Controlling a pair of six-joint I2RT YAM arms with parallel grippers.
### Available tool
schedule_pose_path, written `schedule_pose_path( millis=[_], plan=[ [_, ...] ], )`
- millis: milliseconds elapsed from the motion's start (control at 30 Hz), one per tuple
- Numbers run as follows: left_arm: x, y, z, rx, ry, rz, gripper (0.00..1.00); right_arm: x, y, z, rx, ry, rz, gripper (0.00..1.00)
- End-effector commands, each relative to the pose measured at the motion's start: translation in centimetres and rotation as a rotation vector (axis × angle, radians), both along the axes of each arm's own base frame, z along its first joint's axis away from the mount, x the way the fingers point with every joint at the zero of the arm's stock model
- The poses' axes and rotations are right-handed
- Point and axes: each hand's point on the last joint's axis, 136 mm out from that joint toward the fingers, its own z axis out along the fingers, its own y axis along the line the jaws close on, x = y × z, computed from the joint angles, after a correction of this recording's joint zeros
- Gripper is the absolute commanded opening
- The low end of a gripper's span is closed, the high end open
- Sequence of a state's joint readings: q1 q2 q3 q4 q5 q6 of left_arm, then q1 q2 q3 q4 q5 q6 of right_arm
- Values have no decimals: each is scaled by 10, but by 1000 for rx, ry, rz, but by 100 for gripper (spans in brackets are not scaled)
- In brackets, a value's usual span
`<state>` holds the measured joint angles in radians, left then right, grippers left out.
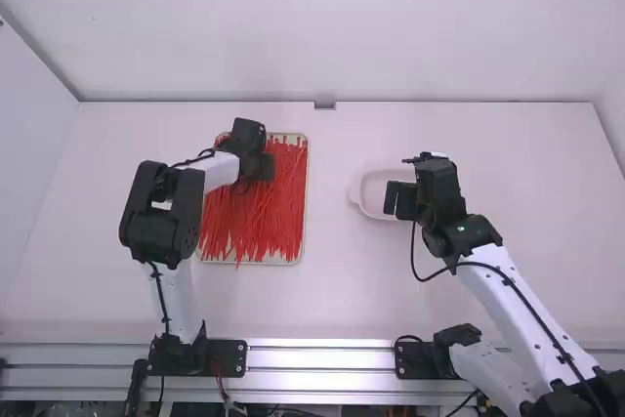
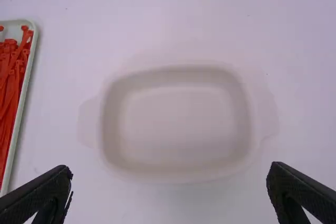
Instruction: Fasten the cable tie
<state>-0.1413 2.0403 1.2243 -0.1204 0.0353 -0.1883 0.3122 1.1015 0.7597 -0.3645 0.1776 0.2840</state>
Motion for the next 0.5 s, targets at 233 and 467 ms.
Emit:
schedule_pose_path(
  millis=[233, 467],
  plan=[
    [2, 5, 0, 34, 36, 20, 17, 6, 2, 11, 8, -24, -2, 100],
    [1, 5, -1, 35, 40, 20, 19, 6, 2, 11, 8, -24, -3, 100]
  ],
)
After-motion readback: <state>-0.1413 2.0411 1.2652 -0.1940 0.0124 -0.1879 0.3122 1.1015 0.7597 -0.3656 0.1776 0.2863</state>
